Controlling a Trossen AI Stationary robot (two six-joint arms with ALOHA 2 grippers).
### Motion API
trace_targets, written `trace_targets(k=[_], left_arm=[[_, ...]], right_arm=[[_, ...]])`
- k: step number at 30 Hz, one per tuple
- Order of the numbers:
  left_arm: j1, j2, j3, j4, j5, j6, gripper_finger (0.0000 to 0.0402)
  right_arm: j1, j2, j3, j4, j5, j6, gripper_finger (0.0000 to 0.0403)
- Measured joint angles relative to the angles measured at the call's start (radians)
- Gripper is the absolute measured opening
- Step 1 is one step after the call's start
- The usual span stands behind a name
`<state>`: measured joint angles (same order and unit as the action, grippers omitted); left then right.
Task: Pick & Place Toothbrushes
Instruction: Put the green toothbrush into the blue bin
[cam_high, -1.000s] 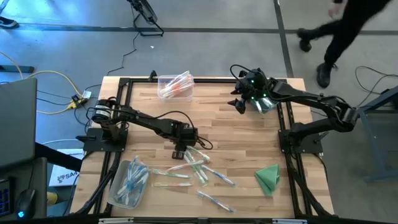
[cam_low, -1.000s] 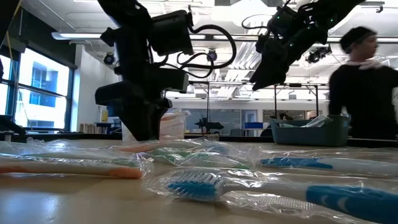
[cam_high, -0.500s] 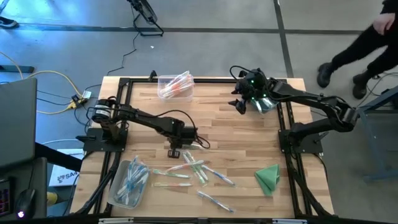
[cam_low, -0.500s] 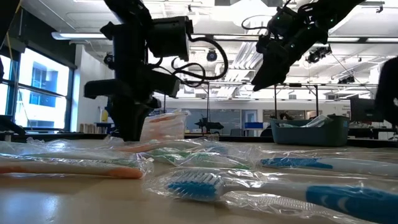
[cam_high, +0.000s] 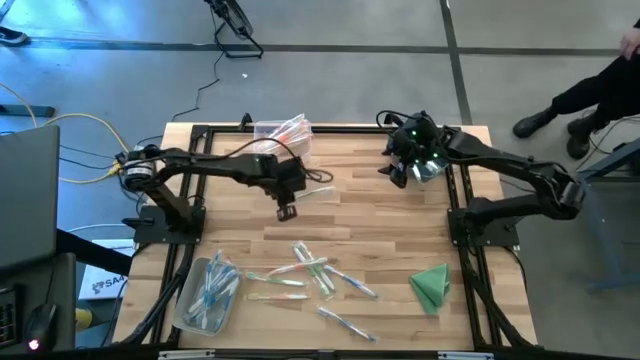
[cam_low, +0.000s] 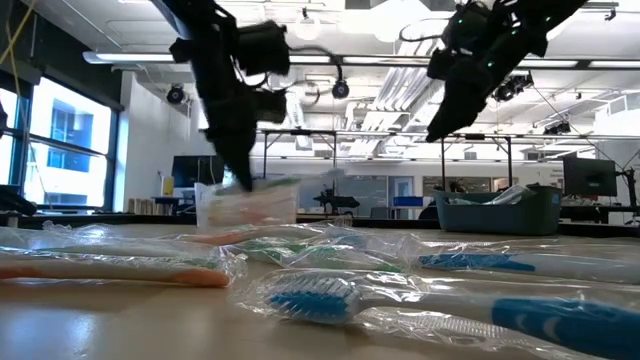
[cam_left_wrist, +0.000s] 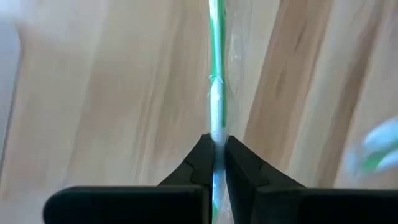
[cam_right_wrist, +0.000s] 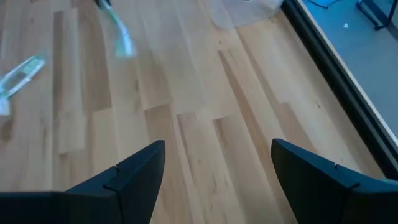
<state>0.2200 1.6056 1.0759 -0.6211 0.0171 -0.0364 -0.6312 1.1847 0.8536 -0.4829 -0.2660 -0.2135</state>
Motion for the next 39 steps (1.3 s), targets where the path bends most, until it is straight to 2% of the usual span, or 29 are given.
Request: trace_targets(k=[6, 12, 17, 23, 25, 27, 30, 32, 36, 39], left_arm=[[0.002, -0.032, -0.102, 0.299, 0.04, -0.115, 0.0012], [0.003, -0.033, -0.141, 0.463, 0.114, -0.156, 0.0012], [0.002, -0.033, -0.143, 0.506, 0.126, -0.144, 0.0012], [0.002, -0.035, -0.143, 0.468, 0.161, -0.126, 0.0012], [0.002, -0.06, -0.149, 0.427, 0.171, -0.126, 0.0012], [-0.006, -0.092, -0.171, 0.453, 0.174, -0.127, 0.0012], [-0.005, -0.177, -0.237, 0.444, 0.132, -0.153, 0.0012], [-0.004, -0.234, -0.28, 0.516, 0.08, -0.188, 0.0012], [-0.003, -0.315, -0.361, 0.824, -0.046, -0.233, 0.0012], [0.0, -0.328, -0.379, 1.024, -0.133, -0.266, 0.0012]], right_arm=[[0.0, -0.055, 0.0, -0.008, -0.049, 0.0, 0.0285], [0.0, -0.069, 0.0, -0.013, -0.084, 0.047, 0.0285], [0.001, -0.07, 0.0, -0.012, -0.126, 0.106, 0.0285], [0.001, -0.07, 0.0, -0.011, -0.129, 0.159, 0.0285], [0.001, -0.07, 0.0, -0.007, -0.128, 0.164, 0.0285], [0.001, -0.07, 0.0, -0.007, -0.128, 0.165, 0.0285], [0.003, -0.07, 0.0, -0.002, -0.131, 0.168, 0.0285], [0.003, -0.07, 0.0, 0.023, -0.139, 0.17, 0.0285], [0.003, -0.064, 0.0, 0.139, -0.222, 0.192, 0.0285], [0.003, -0.064, 0.0, 0.267, -0.268, 0.197, 0.0285]])
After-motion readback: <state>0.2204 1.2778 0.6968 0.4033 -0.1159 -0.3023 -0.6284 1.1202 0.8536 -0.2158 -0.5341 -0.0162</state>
